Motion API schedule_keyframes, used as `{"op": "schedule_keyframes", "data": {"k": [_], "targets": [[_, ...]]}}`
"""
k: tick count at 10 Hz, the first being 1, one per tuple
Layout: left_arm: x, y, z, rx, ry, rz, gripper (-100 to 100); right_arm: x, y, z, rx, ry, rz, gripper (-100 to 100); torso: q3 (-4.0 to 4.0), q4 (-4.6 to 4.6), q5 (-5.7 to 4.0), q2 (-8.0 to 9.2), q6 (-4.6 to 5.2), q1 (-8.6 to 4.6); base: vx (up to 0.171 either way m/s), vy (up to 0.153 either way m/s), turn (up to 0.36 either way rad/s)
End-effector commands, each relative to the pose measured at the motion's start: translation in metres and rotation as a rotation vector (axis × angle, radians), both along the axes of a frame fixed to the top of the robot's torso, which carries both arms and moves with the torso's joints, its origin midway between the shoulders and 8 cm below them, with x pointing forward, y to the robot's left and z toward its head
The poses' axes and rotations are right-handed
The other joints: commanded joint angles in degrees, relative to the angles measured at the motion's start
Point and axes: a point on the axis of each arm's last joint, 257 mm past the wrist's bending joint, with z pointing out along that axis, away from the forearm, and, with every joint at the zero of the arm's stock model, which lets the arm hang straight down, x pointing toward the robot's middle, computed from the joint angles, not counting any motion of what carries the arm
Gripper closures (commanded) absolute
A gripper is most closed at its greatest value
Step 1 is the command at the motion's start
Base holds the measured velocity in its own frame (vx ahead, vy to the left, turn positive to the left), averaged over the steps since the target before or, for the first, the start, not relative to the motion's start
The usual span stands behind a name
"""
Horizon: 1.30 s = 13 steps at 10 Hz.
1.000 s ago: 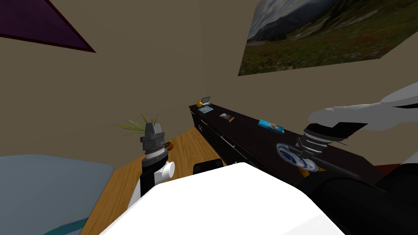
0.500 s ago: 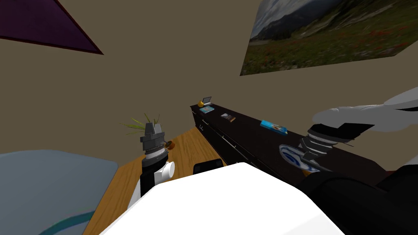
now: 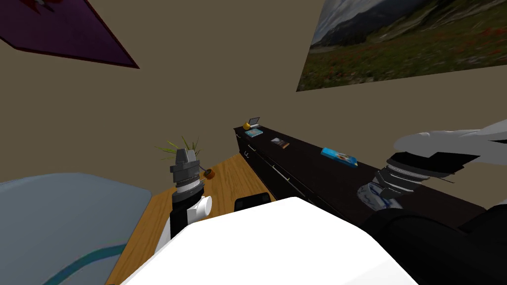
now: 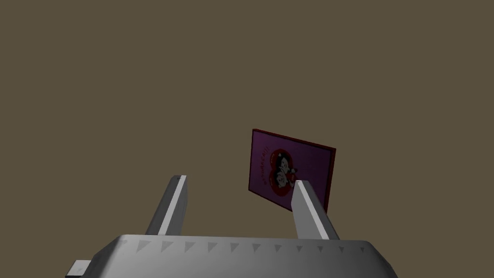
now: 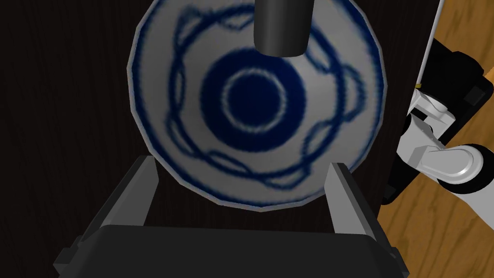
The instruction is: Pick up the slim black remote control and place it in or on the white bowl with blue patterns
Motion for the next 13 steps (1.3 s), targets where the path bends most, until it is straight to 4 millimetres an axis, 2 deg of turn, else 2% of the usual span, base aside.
{"op": "schedule_keyframes", "data": {"k": [1, 2, 3, 4, 6, 7, 8, 9, 11, 12, 13], "targets": [[0.0, 0.0, 0.0, 0.0, 0.0, 0.0, 0, -0.017, -0.002, 0.0, 0.026, 0.006, -0.016, -100, 0.0, 0.0, 0.0, 0.0, 0.0, 0.0, 0.006, 0.037, 0.164], [0.0, 0.0, 0.0, 0.0, 0.0, 0.0, 0, -0.016, -0.011, 0.006, -0.001, -0.001, -0.02, -100, -0.02, -0.01, 0.0, -0.03, -0.04, 0.04, 0.005, 0.031, 0.061], [0.0, 0.0, 0.0, 0.0, 0.0, 0.0, 0, -0.032, -0.01, 0.004, 0.03, 0.006, -0.034, -100, -0.01, 0.0, 0.0, -0.01, 0.02, 0.02, -0.001, 0.042, 0.114], [0.0, 0.0, 0.0, 0.0, 0.0, 0.0, 0, -0.031, -0.023, 0.014, -0.009, -0.003, -0.041, -100, 0.0, 0.0, 0.0, 0.01, -0.02, 0.04, 0.001, 0.033, 0.066], [0.0, 0.0, 0.0, 0.0, 0.0, 0.0, 0, -0.031, -0.023, 0.014, -0.009, -0.003, -0.041, -100, 0.0, 0.0, 0.0, 0.0, 0.01, -0.02, 0.002, 0.005, -0.003], [0.0, 0.0, 0.0, 0.0, 0.0, 0.0, 0, -0.047, -0.024, 0.015, 0.011, 0.001, -0.058, -100, 0.0, 0.0, -0.02, 0.0, 0.01, -0.07, 0.003, 0.022, 0.124], [0.0, 0.0, 0.0, 0.0, 0.0, 0.0, 0, -0.047, -0.03, 0.02, -0.009, -0.003, -0.062, -100, 0.0, 0.0, -0.02, 0.0, -0.01, -0.03, 0.005, 0.026, 0.084], [0.0, 0.0, 0.0, 0.0, 0.0, 0.0, 0, -0.064, -0.026, 0.017, 0.025, 0.003, -0.077, -100, -0.01, 0.0, 0.0, -0.01, 0.0, -0.01, 0.007, 0.038, 0.143], [0.0, 0.0, 0.0, 0.0, 0.0, 0.0, 0, -0.064, -0.037, 0.026, -0.01, -0.003, -0.084, -100, -0.01, 0.0, 0.01, -0.01, 0.01, 0.03, 0.003, 0.024, 0.032], [0.0, 0.0, 0.0, 0.0, 0.0, 0.0, 0, -0.082, -0.031, 0.023, 0.027, 0.002, -0.1, -100, 0.0, 0.0, 0.01, 0.01, 0.01, -0.02, 0.004, 0.031, 0.139], [0.0, 0.0, 0.0, 0.0, 0.0, 0.0, 0, -0.082, -0.037, 0.028, 0.007, -0.001, -0.104, -100, 0.0, -0.01, 0.0, 0.0, -0.02, 0.02, 0.004, 0.027, 0.083]]}}
